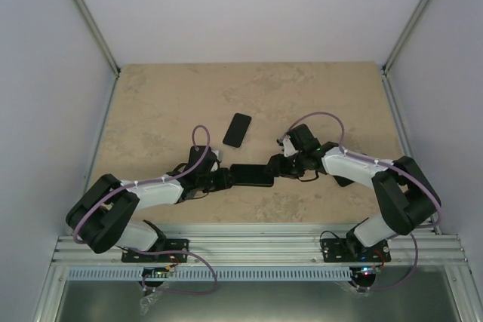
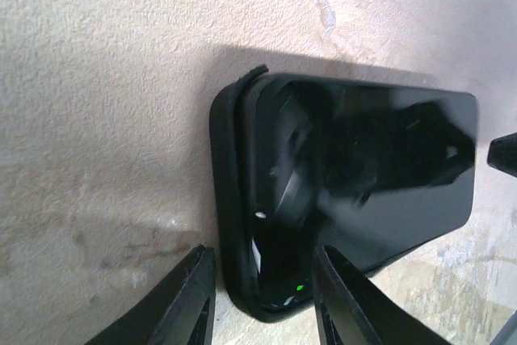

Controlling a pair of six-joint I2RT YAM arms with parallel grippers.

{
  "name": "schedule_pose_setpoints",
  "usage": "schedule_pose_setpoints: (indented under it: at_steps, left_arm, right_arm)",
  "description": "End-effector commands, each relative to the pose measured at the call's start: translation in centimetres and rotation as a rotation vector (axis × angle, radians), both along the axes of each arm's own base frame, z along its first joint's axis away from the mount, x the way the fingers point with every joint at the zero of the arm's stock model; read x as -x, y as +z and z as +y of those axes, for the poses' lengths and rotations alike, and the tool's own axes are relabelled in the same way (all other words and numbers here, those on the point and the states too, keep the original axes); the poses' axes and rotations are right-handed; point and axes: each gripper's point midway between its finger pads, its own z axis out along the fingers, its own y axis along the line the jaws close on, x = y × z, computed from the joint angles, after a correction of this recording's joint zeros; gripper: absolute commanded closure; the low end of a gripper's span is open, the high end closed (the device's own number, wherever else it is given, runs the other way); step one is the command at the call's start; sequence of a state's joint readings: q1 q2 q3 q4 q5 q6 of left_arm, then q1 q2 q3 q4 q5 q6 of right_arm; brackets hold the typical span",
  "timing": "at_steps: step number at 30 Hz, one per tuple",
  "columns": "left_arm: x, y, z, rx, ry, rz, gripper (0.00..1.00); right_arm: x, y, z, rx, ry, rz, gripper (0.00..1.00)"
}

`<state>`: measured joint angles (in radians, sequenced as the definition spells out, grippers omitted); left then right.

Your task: Put the phone into the phone case

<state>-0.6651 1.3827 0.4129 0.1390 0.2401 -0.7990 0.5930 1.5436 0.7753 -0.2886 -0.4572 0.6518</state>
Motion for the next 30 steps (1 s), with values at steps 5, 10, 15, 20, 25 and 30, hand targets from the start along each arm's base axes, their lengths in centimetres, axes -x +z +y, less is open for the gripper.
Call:
schedule_pose_setpoints:
  at_steps: [5,10,15,20,25,30]
  left_arm:
    - [-0.3,1.1,-0.5,0.007,-0.021,-0.031,0.68]
    - [-0.3,1.1,-0.5,0.002,-0.021,-0.03,0.7]
    - [-0.3,0.9,-0.3,-0.007,-0.019,-0.028,0.73]
    - [-0.3,0.7,-0.4,-0.011,-0.022,-0.022,0.74]
    - [-0.3,0.6,-0.3,-0.016,-0.019,-0.022,0.74]
    - [-0.2,0.4,-0.1,-0.026,-0.016,-0.019,0.74]
  right_arm:
    - [0.8,0.1,-1.8,0.137,0.015,-0.053,0.51]
    - [1.0,-0.9,-2.1,0.167,0.013,-0.05,0.69]
    - [1.3,-1.4,-1.5,0.167,0.035,-0.047,0.81]
    - [1.6,-2.4,-1.1,0.18,0.048,-0.03,0.87]
    - [2.0,-3.2,-0.6,0.216,0.063,-0.024,0.94]
    - [2.5,-4.5,-0.8,0.32,0.074,-0.023,0.95]
